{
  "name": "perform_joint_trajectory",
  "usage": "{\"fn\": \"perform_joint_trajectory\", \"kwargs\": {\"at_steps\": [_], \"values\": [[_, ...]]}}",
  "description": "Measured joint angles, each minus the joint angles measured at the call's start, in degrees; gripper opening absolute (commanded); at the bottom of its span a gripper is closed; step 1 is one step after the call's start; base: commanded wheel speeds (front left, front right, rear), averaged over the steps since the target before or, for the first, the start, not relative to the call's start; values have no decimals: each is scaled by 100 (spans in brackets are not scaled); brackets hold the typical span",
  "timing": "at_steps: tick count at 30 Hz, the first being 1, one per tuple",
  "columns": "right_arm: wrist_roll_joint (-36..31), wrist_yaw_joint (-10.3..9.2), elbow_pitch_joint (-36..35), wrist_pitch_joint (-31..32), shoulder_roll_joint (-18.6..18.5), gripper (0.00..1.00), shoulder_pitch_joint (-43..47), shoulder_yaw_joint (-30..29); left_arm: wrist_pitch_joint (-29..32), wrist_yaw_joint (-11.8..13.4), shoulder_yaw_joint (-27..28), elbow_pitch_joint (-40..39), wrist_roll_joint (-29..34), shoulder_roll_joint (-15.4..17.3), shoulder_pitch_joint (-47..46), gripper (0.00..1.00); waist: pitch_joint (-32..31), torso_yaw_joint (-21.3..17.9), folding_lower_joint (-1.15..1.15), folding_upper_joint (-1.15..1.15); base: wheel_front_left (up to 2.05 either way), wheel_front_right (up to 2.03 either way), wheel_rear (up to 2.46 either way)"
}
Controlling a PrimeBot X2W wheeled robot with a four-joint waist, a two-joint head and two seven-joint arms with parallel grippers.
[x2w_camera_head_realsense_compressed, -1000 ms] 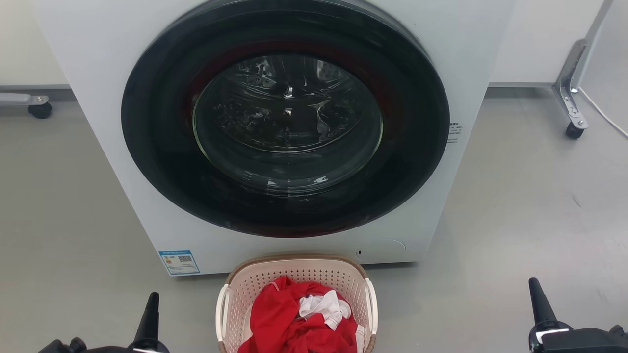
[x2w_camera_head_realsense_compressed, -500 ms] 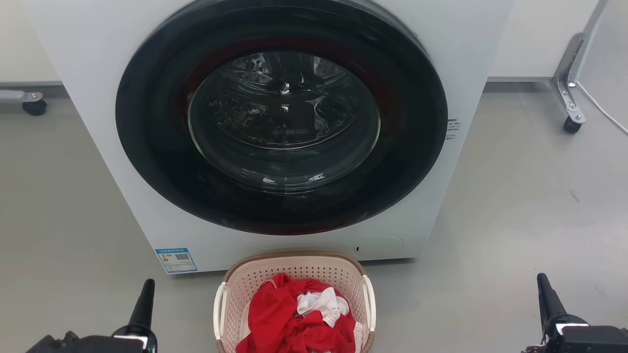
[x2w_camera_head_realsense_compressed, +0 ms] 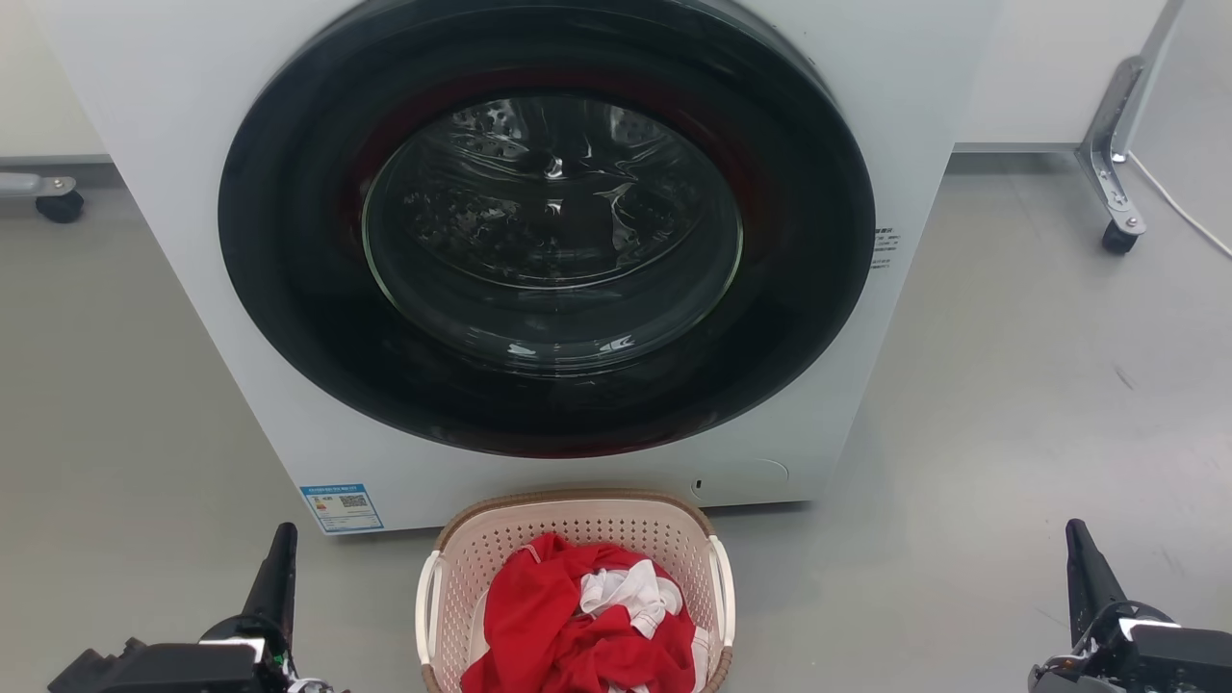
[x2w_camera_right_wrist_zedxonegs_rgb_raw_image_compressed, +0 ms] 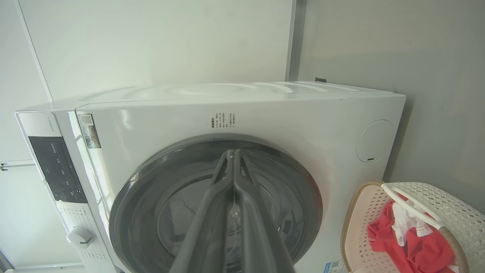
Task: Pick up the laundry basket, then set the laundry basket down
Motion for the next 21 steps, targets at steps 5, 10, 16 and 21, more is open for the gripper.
{"fn": "perform_joint_trajectory", "kwargs": {"at_steps": [5, 10, 16, 21], "values": [[1, 0, 1, 0, 1, 0, 0, -1, 0, 0, 0, 0, 0, -2, 0, 0, 0, 0, 0, 0, 0, 0, 0], [1, 1, 1, 0, 2, 0, 0, -1, 0, 0, 0, 1, 0, -3, 0, 0, 0, 0, 0, 0, 0, 0, 0], [4, 1, 1, 0, 2, 0, 0, -1, 0, 0, 0, 2, 0, -3, 0, 0, -1, 0, 0, 0, 0, 0, 0], [5, 1, 1, -1, 2, 0, 0, -1, 0, 0, 0, 3, 0, -3, 0, 0, -1, 0, 0, 0, 0, 0, 0]]}}
